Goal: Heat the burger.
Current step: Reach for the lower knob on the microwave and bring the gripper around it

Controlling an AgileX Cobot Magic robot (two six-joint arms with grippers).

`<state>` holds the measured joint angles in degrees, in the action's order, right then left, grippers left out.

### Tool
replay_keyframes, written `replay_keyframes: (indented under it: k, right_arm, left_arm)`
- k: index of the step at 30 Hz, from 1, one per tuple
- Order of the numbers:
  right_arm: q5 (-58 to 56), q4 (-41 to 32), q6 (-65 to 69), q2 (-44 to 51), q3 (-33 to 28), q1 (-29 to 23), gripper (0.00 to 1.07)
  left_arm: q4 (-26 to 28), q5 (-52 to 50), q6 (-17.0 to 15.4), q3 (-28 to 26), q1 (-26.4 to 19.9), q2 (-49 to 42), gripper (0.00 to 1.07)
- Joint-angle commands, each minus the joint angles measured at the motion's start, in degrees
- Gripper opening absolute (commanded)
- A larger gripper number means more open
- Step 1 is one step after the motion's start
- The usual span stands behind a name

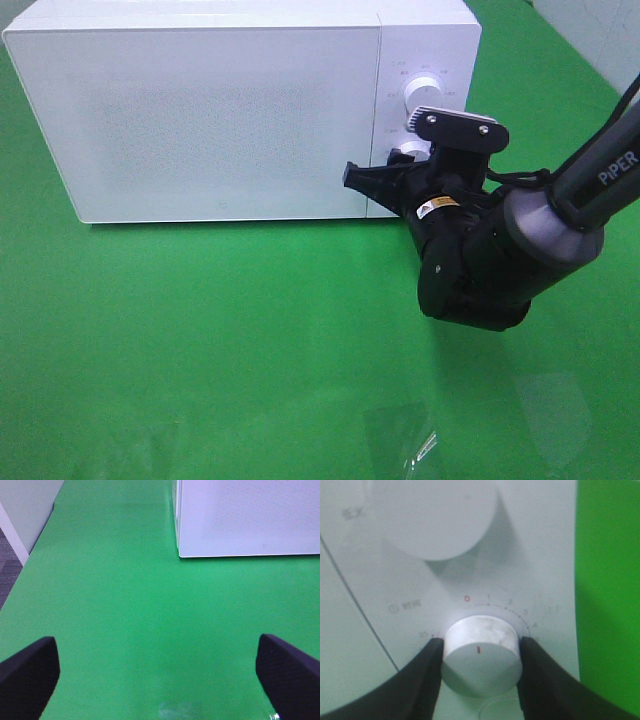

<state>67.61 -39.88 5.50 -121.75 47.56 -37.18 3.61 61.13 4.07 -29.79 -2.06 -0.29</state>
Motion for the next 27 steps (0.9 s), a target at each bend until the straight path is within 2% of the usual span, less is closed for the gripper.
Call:
replay_keyframes:
  k: [1, 2, 5, 6, 9, 10, 15, 27]
  right_arm:
    - [3.04, 5.33, 27.44, 0.46, 1.66, 0.4, 0.05]
    - [3.27, 5.73, 40.62, 0.46, 1.66, 0.4, 0.05]
    - [3.61, 6.25, 47.04, 0.46, 1.66, 0.4, 0.05]
    - [3.9, 7.62, 60.96, 0.46, 1.66, 0.4, 0.05]
    - [3.9, 7.73, 63.31, 0.46, 1.66, 0.4, 0.05]
    - [3.9, 8.19, 69.9, 0.46, 1.66, 0.4, 0.05]
    - [4.18, 9.4, 72.59, 0.46, 1.66, 0.52, 0.05]
    - [8.19, 9.22, 67.84, 0.46, 1.66, 0.52, 0.05]
  left_arm:
    - [-0.11, 0.11, -0.4, 0.11, -0.29, -1.03, 1.0]
    - [-0.11, 0.11, -0.4, 0.11, -0.29, -1.03, 1.0]
    - [-0.11, 0.11, -0.4, 0.11, -0.29, -1.03, 1.0]
    - [-0.11, 0.11, -0.4, 0.11, -0.29, -1.03, 1.0]
    - [-0.11, 0.11, -0.4, 0.11, -0.29, -1.03, 1.0]
    - [-0.11, 0.11, -0.4, 0.11, -0.29, -1.03, 1.0]
    - [-0.11, 0.11, -0.4, 0.11, -0.29, -1.03, 1.0]
    - [-0.11, 0.11, -0.4, 0.11, -0.29, -1.03, 1.0]
